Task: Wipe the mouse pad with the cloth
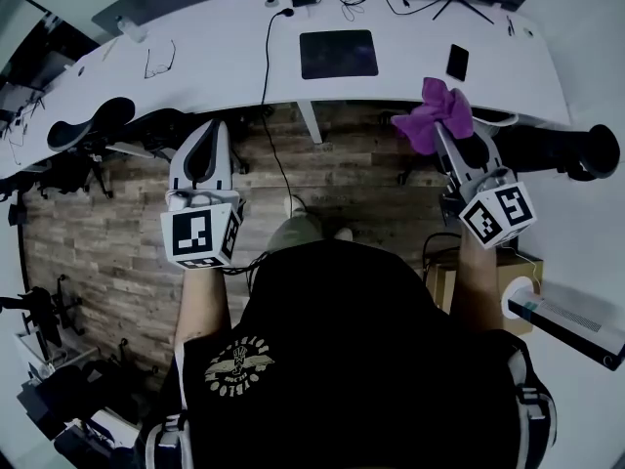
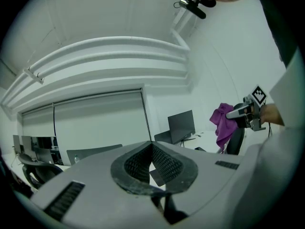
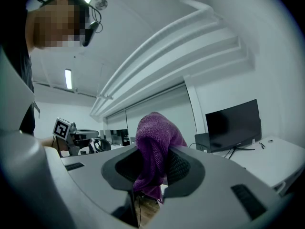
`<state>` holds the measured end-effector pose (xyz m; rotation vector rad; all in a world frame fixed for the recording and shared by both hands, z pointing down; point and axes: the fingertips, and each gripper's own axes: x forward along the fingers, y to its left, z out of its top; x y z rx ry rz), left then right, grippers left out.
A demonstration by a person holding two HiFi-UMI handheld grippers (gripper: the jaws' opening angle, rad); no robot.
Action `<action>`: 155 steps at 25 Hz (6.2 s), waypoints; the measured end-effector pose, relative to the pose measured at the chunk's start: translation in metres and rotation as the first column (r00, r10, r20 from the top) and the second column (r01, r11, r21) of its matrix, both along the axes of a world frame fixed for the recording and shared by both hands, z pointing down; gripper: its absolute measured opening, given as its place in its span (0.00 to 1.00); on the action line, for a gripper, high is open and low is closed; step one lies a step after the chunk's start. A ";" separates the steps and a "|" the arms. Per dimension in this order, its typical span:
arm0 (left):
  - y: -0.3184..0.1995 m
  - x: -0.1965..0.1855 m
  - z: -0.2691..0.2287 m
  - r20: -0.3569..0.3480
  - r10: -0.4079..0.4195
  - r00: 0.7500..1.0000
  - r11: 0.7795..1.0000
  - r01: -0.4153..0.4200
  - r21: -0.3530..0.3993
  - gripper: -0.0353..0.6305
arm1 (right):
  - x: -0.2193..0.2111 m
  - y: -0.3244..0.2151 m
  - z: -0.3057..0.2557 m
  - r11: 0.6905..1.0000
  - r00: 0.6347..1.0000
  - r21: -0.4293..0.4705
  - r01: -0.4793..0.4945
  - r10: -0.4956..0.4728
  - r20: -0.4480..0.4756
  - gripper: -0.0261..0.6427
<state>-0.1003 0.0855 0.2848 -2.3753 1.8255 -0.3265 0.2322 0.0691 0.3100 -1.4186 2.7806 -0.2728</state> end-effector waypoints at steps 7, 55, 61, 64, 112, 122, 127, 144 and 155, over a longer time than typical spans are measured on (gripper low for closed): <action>-0.012 0.009 0.010 -0.002 0.031 1.000 1.000 -0.031 -0.006 0.06 | 0.007 0.000 0.006 1.000 1.000 -0.011 -0.027 0.027 -0.003 0.21; -0.302 -0.077 0.037 -0.060 0.221 0.973 0.972 -0.225 -0.067 0.06 | -0.134 -0.259 -0.005 0.996 0.997 -0.051 -0.070 0.068 -0.045 0.20; -0.328 -0.087 0.048 -0.073 0.229 0.971 0.968 -0.235 -0.089 0.06 | -0.166 -0.290 -0.002 0.998 0.998 -0.064 -0.031 0.027 -0.061 0.20; -0.334 -0.078 0.055 -0.081 0.244 0.966 0.961 -0.252 -0.112 0.06 | -0.174 -0.302 0.004 0.996 0.998 -0.084 -0.002 -0.004 -0.066 0.20; -0.398 -0.094 0.165 -0.068 -0.045 0.997 0.955 0.023 -0.297 0.06 | -0.238 -0.452 0.422 0.657 0.932 -0.741 0.137 -0.340 -0.129 0.20; -0.398 -0.085 0.163 -0.066 -0.026 0.998 0.949 0.004 -0.315 0.06 | -0.146 -0.448 0.441 0.643 0.950 -0.765 -0.035 -0.215 -0.224 0.20; -0.407 -0.083 0.155 -0.064 -0.009 0.998 0.962 -0.009 -0.275 0.06 | -0.101 -0.460 0.443 0.657 0.951 -0.743 -0.124 -0.134 -0.278 0.20; -0.389 -0.077 0.152 -0.061 -0.011 0.998 0.959 -0.006 -0.284 0.06 | -0.097 -0.424 0.348 0.737 0.982 -0.676 -0.006 -0.125 -0.145 0.20; -0.374 -0.082 0.152 -0.035 -0.011 0.999 0.954 0.000 -0.300 0.06 | -0.259 -0.343 0.361 0.583 0.895 -0.734 0.349 -0.440 0.076 0.20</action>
